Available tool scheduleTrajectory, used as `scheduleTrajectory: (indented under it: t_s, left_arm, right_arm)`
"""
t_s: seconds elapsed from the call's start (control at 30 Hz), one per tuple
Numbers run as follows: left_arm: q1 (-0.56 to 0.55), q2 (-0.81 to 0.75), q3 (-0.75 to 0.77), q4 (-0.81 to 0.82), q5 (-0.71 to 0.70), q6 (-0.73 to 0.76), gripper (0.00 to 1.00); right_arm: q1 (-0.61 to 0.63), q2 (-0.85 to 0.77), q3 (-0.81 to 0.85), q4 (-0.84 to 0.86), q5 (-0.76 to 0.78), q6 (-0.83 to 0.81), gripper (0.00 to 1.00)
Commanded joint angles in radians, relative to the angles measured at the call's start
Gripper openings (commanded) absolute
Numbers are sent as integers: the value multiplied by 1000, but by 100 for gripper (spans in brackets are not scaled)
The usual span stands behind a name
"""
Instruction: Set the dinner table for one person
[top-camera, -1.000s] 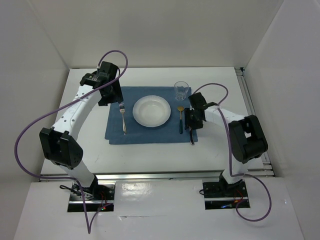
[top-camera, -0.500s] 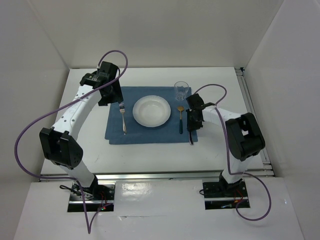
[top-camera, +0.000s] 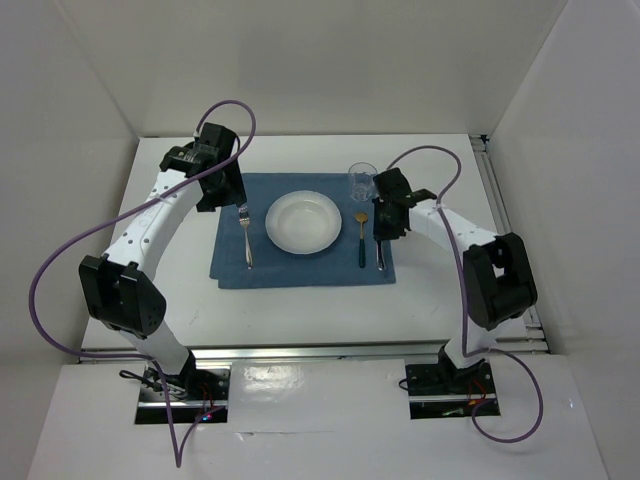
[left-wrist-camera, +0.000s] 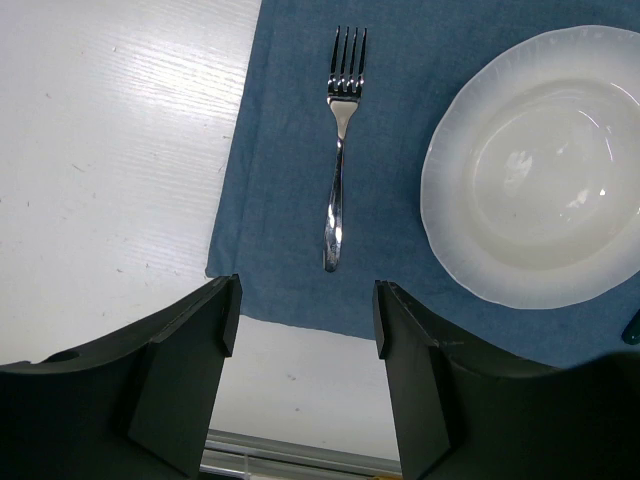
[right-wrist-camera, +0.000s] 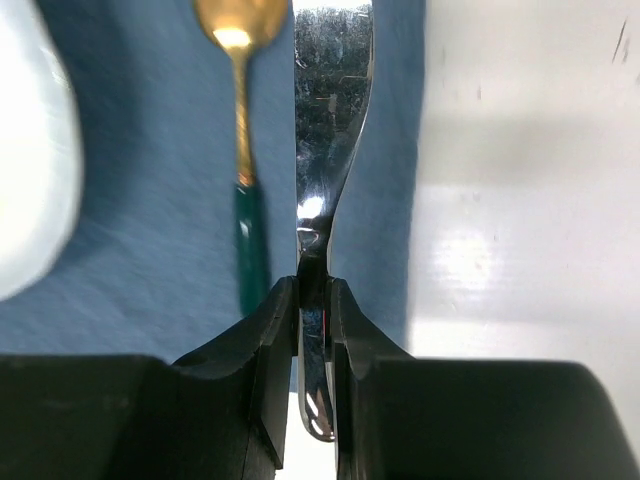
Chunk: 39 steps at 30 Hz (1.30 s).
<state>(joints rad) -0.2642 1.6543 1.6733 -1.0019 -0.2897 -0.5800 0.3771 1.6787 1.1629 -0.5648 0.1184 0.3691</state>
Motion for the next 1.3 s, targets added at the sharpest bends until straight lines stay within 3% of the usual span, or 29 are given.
scheduleTrajectory:
  t_s: [0.0, 0.3, 0.37, 0.4, 0.47, 0.6, 0.67, 0.7, 0.73, 0.87, 1.07, 1.27]
  left_arm:
    - [5, -2, -6, 13, -5, 3, 72]
    - [5, -2, -15, 13, -5, 3, 72]
    - [5, -2, -15, 13, -5, 3, 72]
    - [5, -2, -15, 13, -5, 3, 72]
    - [5, -2, -15, 13, -14, 3, 72]
    - [5, -2, -24, 13, -14, 3, 72]
    - [5, -2, -24, 13, -14, 3, 72]
    - [5, -2, -24, 13, -5, 3, 72]
    - [5, -11, -15, 13, -5, 3, 72]
    - [5, -25, -15, 26, 33, 12, 72]
    - [5, -67, 12, 46, 57, 23, 72]
    - [5, -132, -11, 91, 57, 46, 72]
  right_arm:
    - [8, 2, 79, -17, 0, -15, 0]
    - [-12, 167, 149, 60, -48, -24, 0]
    - [-12, 190, 158, 60, -48, -24, 5]
    - [-12, 202, 158, 60, -48, -24, 12]
    - [-12, 193, 169, 51, -39, -15, 41]
    - [-12, 122, 199, 3, 12, -6, 69]
    - [-12, 63, 224, -55, 44, 7, 78]
    - [-23, 38, 244, -73, 65, 16, 92]
    - [-23, 12, 244, -87, 113, 31, 97]
    - [-52, -152, 196, -116, 230, 86, 100]
    - [-162, -391, 84, -153, 251, 111, 100]
    - [-231, -424, 54, -254, 342, 151, 99]
